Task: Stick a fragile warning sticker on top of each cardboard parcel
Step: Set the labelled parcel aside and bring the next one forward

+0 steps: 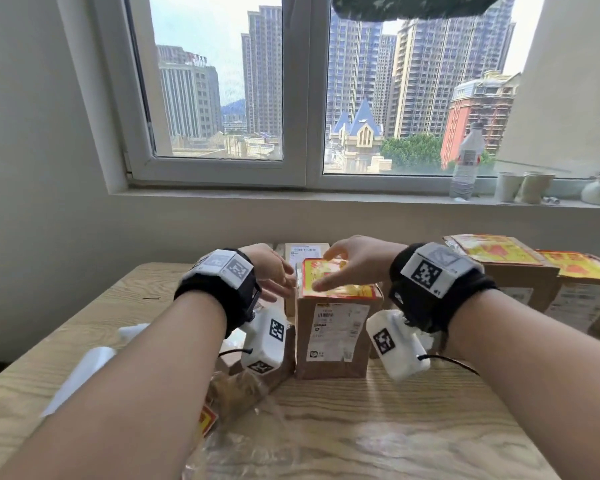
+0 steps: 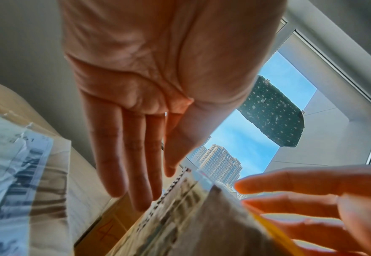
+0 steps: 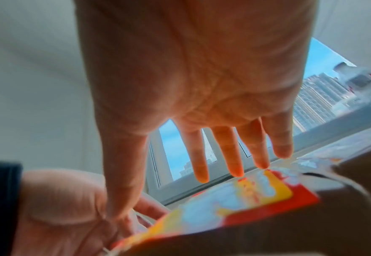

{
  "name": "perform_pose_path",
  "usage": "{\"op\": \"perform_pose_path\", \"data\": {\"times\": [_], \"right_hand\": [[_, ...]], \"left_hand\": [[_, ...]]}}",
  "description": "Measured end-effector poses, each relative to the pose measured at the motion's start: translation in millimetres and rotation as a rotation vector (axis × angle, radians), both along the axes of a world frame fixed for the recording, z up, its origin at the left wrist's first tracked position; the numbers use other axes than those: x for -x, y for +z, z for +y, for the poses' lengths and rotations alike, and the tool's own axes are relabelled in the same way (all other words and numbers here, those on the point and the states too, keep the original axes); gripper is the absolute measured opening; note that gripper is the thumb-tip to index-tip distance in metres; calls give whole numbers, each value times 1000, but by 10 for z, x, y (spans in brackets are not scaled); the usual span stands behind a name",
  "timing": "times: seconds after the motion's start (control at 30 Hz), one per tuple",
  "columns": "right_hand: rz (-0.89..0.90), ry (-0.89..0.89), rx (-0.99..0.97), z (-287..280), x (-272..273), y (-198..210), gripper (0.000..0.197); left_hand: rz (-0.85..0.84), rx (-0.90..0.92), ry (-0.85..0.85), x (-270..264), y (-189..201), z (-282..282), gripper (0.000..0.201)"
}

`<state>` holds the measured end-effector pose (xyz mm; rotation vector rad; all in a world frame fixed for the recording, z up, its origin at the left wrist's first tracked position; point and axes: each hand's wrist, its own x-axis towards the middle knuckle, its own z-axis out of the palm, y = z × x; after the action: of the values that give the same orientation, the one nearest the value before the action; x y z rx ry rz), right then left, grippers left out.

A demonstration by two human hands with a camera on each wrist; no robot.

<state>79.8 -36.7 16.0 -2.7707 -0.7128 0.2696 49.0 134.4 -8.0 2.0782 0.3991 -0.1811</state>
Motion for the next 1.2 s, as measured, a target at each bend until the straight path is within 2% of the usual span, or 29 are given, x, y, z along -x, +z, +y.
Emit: {"op": "perform_pose_path", "data": {"times": [0.1,0.17,0.33,0.4,0.53,0.67,0.77,0.83,0.9,0.97,1.07,1.2], "right_hand": [[-10,-54,-125,0,-67,127,55],[-44,-124,-175,13,-240,191,48],[205,-193,-362,163,-887,371,35],[249,-198,-445,258,-1186,417,30],[348,-227,-439,477,-1666,380,19],[449,-268,-266,578,-2108,200,22],[485,-361,-167,643,-2248,53,8],[510,-403,-88,699,-2211,-9,16],[524,-420,-29,758,-2210,-80,20],[542,-424,18,815,-2219,-139,30],[589,-458,18,884,-2225,-192,44],[571,-477,-69,862,-2219,-125,41]], "left_hand": [[-20,1,18,-63,69,3,31],[-36,-2,36,-140,92,26,31],[-35,42,74,-521,178,203,21],[-15,73,88,-742,234,272,16],[70,142,136,-1165,217,402,17],[174,179,164,-1466,60,496,34],[284,253,153,-1620,-7,586,27],[336,273,171,-1709,-63,639,25],[362,285,180,-1810,-195,693,36],[383,286,166,-1871,-291,695,35],[409,302,151,-1962,-424,697,34],[399,369,158,-1950,-358,657,18]]}}
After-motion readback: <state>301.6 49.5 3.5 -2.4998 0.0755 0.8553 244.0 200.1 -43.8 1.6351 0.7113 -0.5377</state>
